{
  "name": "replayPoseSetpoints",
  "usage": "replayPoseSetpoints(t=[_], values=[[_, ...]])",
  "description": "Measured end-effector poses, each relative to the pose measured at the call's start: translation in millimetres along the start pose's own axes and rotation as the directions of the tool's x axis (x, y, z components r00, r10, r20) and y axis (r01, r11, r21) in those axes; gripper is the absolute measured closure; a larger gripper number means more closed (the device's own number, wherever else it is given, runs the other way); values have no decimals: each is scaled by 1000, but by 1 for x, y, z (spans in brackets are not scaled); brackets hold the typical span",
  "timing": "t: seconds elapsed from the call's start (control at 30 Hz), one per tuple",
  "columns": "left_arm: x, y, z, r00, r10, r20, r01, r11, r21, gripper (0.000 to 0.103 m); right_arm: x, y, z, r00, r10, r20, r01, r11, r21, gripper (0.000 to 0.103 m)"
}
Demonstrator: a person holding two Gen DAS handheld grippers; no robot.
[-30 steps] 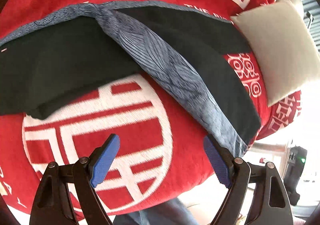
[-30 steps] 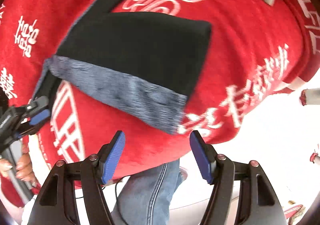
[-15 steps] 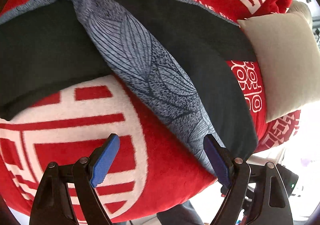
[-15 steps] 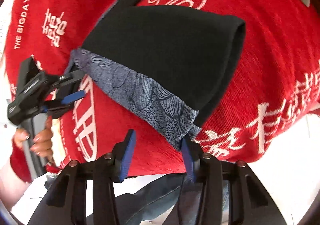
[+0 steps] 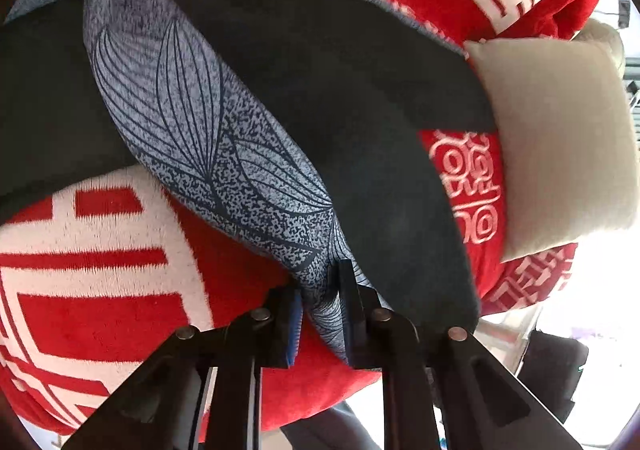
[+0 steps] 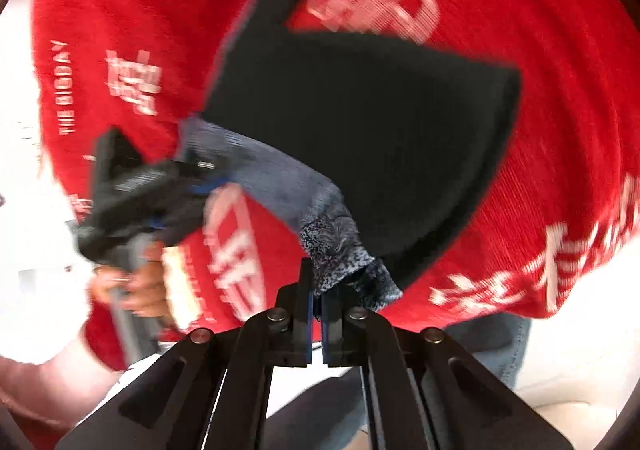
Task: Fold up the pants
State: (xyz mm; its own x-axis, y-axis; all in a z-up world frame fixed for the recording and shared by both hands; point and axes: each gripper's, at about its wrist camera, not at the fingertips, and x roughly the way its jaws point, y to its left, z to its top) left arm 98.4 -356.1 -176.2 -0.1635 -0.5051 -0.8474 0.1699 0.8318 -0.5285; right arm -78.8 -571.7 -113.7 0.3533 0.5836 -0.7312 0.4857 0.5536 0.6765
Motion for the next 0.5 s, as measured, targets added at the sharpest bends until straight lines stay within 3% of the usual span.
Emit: replayPoseSetpoints(t=[0.27,0.5], values=[[-32,-36,43,996,-60,63,59,998,24,87,-48,57,88,996,68,50,-61,991,-119,101],[-49,-72,117,984,-63,166,53,996,66,87,-74,89,187,995,22,94,0,974,-229,101]])
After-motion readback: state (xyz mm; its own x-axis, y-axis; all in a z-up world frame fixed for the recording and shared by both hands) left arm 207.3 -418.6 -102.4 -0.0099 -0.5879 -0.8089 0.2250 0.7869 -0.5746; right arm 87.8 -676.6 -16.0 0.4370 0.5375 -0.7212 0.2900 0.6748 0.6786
